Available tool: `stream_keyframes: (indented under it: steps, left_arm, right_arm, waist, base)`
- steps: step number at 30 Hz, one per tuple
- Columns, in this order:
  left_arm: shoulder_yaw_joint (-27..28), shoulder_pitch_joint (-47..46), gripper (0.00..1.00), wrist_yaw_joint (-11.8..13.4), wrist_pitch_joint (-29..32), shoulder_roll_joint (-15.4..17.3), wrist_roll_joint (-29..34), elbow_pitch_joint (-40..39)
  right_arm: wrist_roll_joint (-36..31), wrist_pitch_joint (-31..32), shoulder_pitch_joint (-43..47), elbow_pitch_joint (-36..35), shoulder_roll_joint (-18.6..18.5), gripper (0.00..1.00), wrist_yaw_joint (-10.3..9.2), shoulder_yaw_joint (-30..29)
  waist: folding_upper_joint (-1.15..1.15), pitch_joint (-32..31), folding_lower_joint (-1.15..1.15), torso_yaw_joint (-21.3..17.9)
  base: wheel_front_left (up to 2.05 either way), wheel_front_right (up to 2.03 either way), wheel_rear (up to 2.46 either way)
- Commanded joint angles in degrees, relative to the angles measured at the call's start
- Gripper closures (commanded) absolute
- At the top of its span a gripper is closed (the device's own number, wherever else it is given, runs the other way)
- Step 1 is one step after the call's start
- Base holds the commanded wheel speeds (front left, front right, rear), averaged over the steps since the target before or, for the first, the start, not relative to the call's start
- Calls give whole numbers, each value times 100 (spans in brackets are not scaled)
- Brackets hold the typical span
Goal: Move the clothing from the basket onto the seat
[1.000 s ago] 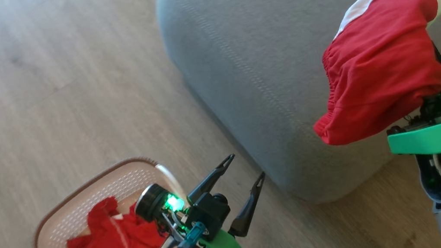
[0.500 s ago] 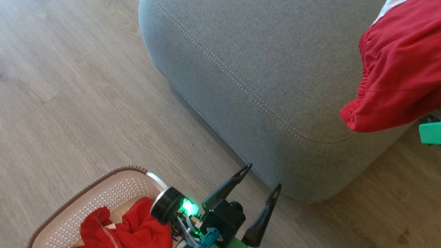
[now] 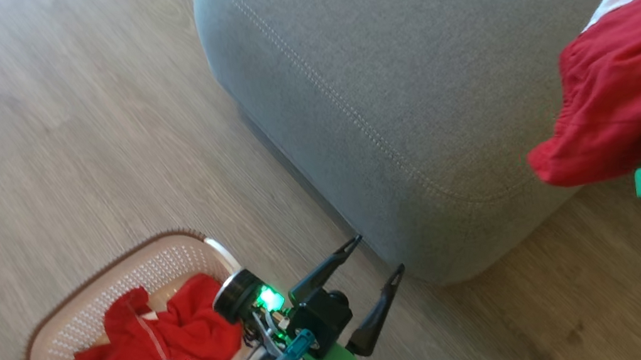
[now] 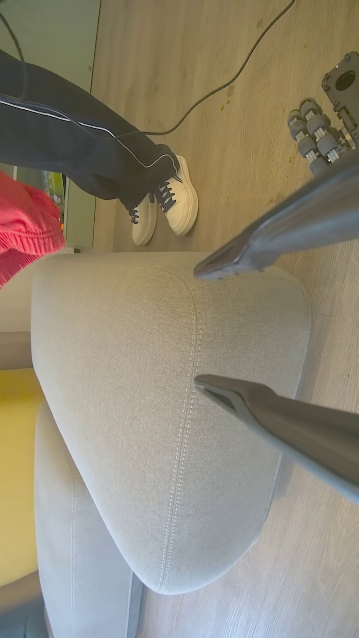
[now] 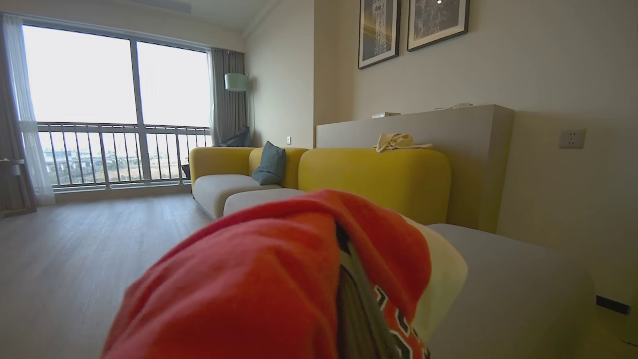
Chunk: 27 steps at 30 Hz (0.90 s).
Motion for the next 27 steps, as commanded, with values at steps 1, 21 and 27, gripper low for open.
stream_keyframes:
  steps: [1, 21, 27]
  left_arm:
    - [171, -267, 0, -2, -55, 48, 54, -215]
    - [-279, -1063, 0, -5, -55, 697, 280, -32]
    - [-344, -1247, 0, 33, -55, 765, 299, -42]
  right_arm:
    - [65, 4, -410, -146, -123, 100, -2, 39]
    - [559, 4, -3634, 1726, -1693, 100, -2, -827]
    - [531, 4, -4576, 2736, -2036, 100, -2, -888]
  waist:
    - [0, 174, 0, -18]
    - [0, 2175, 0, 501]
    - [0, 2580, 0, 744]
  base:
    - [0, 0, 0]
    - [0, 0, 0]
    - [0, 0, 0]
